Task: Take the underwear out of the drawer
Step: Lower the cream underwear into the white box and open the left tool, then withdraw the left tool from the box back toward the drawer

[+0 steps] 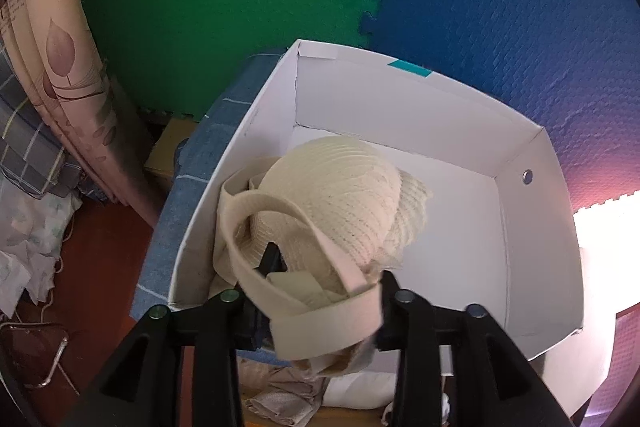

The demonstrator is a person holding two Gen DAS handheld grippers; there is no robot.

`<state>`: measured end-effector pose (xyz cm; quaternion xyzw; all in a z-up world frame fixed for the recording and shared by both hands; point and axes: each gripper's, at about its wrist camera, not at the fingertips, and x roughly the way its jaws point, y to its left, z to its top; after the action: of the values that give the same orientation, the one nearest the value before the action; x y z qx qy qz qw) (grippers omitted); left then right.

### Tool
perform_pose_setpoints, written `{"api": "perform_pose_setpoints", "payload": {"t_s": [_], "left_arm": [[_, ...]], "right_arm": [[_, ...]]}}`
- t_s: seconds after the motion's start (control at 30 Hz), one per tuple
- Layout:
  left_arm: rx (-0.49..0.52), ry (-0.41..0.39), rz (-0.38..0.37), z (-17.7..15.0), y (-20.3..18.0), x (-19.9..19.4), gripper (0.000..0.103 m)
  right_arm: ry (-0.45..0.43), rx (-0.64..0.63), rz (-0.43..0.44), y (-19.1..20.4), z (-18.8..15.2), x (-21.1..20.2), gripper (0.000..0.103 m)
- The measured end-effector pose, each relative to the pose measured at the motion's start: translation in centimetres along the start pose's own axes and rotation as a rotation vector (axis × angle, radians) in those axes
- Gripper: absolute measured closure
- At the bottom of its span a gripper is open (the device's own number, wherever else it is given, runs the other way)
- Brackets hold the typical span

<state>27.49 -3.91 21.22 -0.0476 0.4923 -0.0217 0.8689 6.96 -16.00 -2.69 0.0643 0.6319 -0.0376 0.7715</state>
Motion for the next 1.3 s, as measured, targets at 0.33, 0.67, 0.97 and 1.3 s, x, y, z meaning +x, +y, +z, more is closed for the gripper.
{"api": "perform_pose_setpoints", "payload": {"t_s": [0.33,0.67,0.97,1.3], "left_arm": [[0.099,-0.027,-0.050,0.3,-0.3,0.0,0.041],[0.152,-0.103,-0.089,0.9,0.1,-3.1,0.035],[0.176,-0.126,-0.058,-0.7,2.6,-5.9,0.035],[0.190,-0.179,0.036,-6.1,7.8,-7.8,0.035]], "right_arm": [[0.000,0.000,0.004,-0.1,-0.1,0.0,0.030],[0.005,-0.008,-0.011,0.2,0.0,0.1,0.030],[0.011,-0.013,-0.033,0.5,0.0,0.3,0.030],[-0.016,-0.001,-0.010,0.0,-0.1,-0.3,0.030]]}}
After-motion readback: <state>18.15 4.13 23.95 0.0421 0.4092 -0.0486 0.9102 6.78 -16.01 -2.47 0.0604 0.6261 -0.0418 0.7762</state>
